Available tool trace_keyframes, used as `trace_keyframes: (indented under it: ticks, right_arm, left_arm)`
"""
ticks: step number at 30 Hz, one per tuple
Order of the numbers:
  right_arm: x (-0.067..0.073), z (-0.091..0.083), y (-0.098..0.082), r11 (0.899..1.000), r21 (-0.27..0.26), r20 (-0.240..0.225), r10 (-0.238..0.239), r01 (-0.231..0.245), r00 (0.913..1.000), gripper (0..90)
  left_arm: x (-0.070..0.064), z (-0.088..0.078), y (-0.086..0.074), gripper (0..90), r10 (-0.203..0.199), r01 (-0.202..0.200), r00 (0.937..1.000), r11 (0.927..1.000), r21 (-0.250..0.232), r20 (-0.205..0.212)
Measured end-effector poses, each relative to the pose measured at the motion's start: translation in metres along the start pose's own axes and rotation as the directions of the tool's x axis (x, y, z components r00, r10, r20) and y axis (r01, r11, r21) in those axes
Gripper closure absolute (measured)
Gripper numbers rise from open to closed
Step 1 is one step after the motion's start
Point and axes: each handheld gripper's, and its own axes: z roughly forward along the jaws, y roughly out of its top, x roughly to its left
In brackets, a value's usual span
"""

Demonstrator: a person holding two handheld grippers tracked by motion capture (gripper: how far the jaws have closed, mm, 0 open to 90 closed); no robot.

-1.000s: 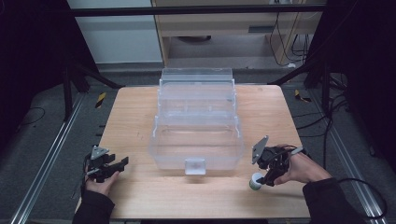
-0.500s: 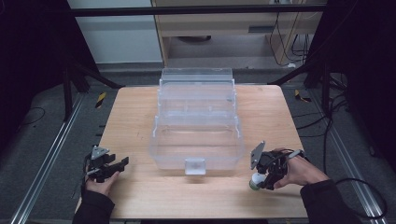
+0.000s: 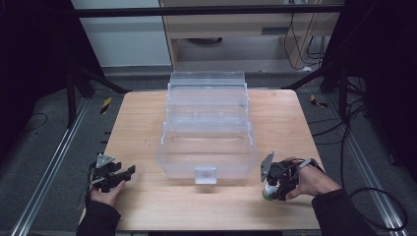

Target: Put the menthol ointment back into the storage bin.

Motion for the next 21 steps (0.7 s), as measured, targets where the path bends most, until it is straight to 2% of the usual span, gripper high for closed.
trace_keyframes:
  ticks: [14, 21]
  right_arm:
    - [-0.0016, 0.0094, 0.0014, 0.999, 0.028, -0.006, -0.016, 0.017, 0.9998, 47.2]
    - [-0.0020, 0.0099, 0.0008, 1.000, 0.022, -0.007, -0.013, 0.014, 0.9999, 49.8]
  left_arm:
    - [0.0003, 0.0002, -0.0002, 37.7, 0.000, 0.000, 1.0000, 1.0000, -0.001, 0.000]
    - [0.0002, 0.0004, -0.0001, 37.7, 0.002, -0.002, 1.0000, 1.0000, 0.001, 0.000]
